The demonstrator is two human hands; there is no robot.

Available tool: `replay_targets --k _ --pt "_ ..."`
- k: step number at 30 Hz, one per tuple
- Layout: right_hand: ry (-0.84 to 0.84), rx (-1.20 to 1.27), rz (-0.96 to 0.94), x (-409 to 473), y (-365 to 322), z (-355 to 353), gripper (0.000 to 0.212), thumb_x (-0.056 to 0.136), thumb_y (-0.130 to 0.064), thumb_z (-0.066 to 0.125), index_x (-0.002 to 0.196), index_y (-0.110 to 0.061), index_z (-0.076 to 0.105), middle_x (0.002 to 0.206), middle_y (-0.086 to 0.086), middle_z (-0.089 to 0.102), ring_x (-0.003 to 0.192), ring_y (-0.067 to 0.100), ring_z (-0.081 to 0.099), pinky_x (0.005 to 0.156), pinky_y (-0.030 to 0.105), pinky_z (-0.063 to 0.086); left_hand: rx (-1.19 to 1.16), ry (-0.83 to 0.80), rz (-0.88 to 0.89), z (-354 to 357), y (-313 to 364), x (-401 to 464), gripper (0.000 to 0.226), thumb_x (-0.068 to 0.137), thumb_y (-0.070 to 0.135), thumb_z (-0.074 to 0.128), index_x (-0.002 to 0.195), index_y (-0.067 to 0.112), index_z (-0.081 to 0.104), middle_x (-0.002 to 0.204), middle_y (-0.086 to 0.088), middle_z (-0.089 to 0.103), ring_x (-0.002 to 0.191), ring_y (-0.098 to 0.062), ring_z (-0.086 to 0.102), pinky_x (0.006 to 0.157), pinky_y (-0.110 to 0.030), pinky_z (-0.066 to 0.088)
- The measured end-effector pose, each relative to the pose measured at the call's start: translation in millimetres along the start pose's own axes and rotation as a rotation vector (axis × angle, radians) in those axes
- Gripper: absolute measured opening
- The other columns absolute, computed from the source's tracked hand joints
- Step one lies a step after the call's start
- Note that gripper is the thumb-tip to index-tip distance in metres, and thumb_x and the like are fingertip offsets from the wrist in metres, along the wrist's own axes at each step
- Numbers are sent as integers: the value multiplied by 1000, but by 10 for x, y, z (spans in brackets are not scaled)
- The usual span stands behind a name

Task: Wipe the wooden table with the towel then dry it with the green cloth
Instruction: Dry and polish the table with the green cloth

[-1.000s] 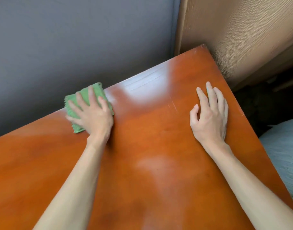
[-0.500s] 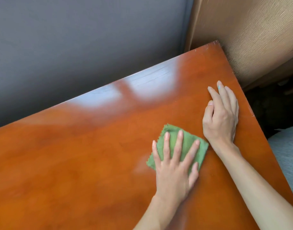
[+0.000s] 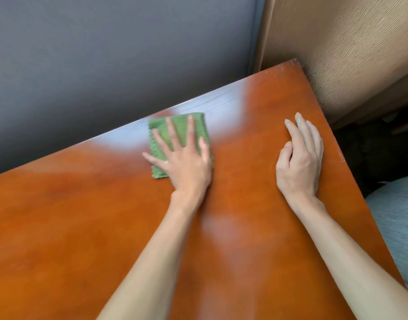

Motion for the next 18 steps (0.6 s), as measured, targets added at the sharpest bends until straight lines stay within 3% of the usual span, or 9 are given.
replay_targets --k 2,4,6,8,13,15,18 --pt "19 102 24 -1 22 -69 45 96 3 43 139 -6 53 152 11 45 143 25 36 120 32 26 6 3 174 96 492 -231 56 97 46 30 153 43 31 166 -6 17 152 -41 8 109 -78 6" --pt "24 160 29 36 78 -169 47 92 8 44 138 -3 52 150 14 44 142 26 39 119 38 31 17 6 347 205 903 -557 55 97 46 37 151 42 36 165 -6 22 152 -41 12 109 -77 8" --pt "23 145 2 74 179 -293 50 90 9 44 138 -1 51 148 16 45 140 27 41 117 42 34 22 -17 500 309 1144 -930 54 95 47 43 149 41 41 164 -7 25 151 -41 15 110 -76 10" --pt "13 145 37 96 341 -414 50 92 6 44 141 -5 49 147 13 47 137 24 44 115 37 36 39 -75 670 407 1201 -1353 52 95 49 44 146 39 44 165 -6 24 152 -41 12 111 -76 10" --pt "-59 415 318 113 704 -572 43 105 -19 38 148 -21 38 145 -3 51 123 2 54 105 25 45 201 -272 1187 518 1139 -2129 58 99 56 31 155 43 22 166 0 17 153 -37 3 115 -69 3" --pt "-56 618 410 153 791 -612 41 107 -25 34 148 -23 38 144 -4 51 121 7 59 101 23 48 248 -258 1284 519 1318 -1979 57 99 58 26 154 46 22 166 3 19 154 -34 6 117 -66 2" --pt "45 804 574 193 942 -676 41 107 -31 32 146 -23 39 141 2 55 115 15 65 99 27 52 197 -194 1202 471 1696 -1335 55 97 58 29 151 47 29 165 5 22 154 -31 8 119 -63 4"
Point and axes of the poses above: each hand's wrist, its own x-axis towards the middle knuckle, its own z-axis out of the palm, y = z × x, the point moved 5 cm from there along x, towards the middle knuckle
